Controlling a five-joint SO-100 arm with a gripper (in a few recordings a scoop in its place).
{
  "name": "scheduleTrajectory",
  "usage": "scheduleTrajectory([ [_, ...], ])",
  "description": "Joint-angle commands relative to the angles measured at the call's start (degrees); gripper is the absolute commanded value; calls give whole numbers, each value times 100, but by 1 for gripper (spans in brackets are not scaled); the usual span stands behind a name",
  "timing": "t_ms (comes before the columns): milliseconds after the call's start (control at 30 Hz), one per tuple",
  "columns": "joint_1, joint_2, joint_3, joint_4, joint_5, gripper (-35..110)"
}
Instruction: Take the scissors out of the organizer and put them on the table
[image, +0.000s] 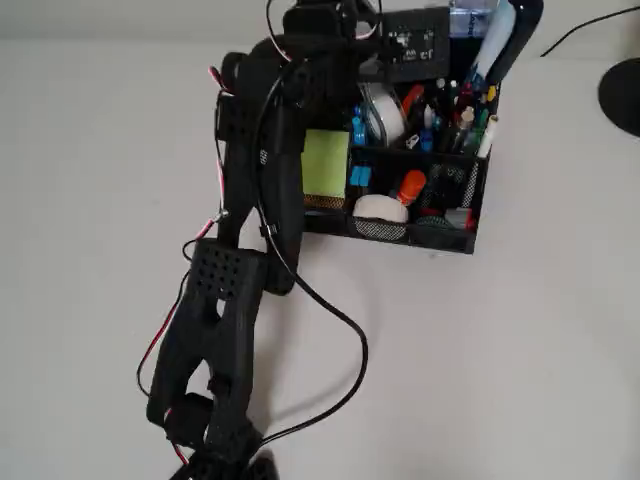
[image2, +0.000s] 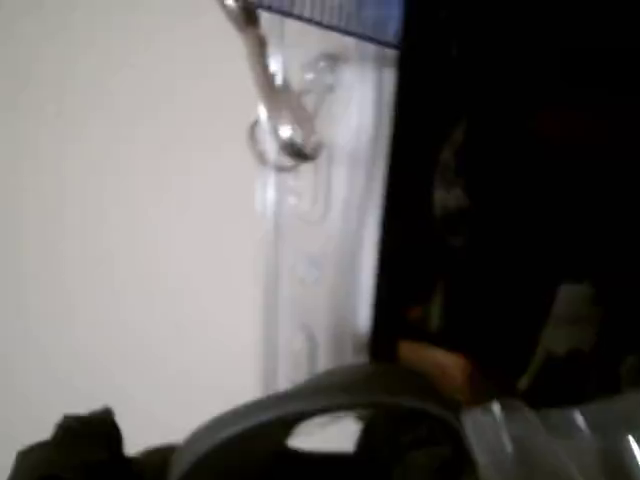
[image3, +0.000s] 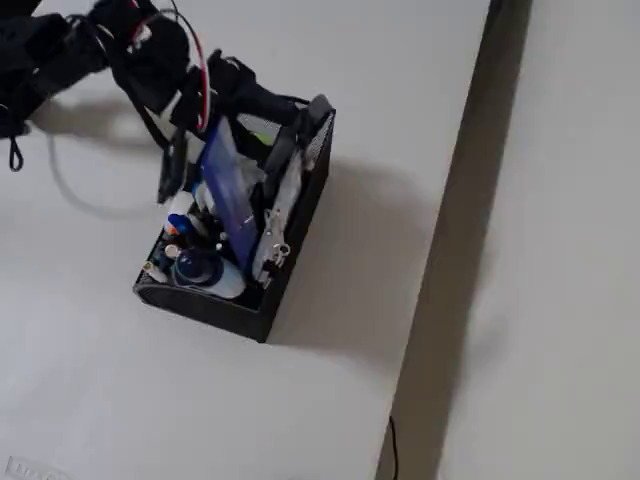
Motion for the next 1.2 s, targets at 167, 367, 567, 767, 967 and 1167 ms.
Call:
scheduleTrajectory([
  [167,246,114,-229,-281,176,2],
  [367,220,281,-229,-431,439,0],
  [567,114,738,-229,-387,659,0],
  [767,26,1459,-229,-237,686,0],
  [967,-114,2575,-229,-9,589,0],
  [1167,-316,3700,-220,536,-9,0],
])
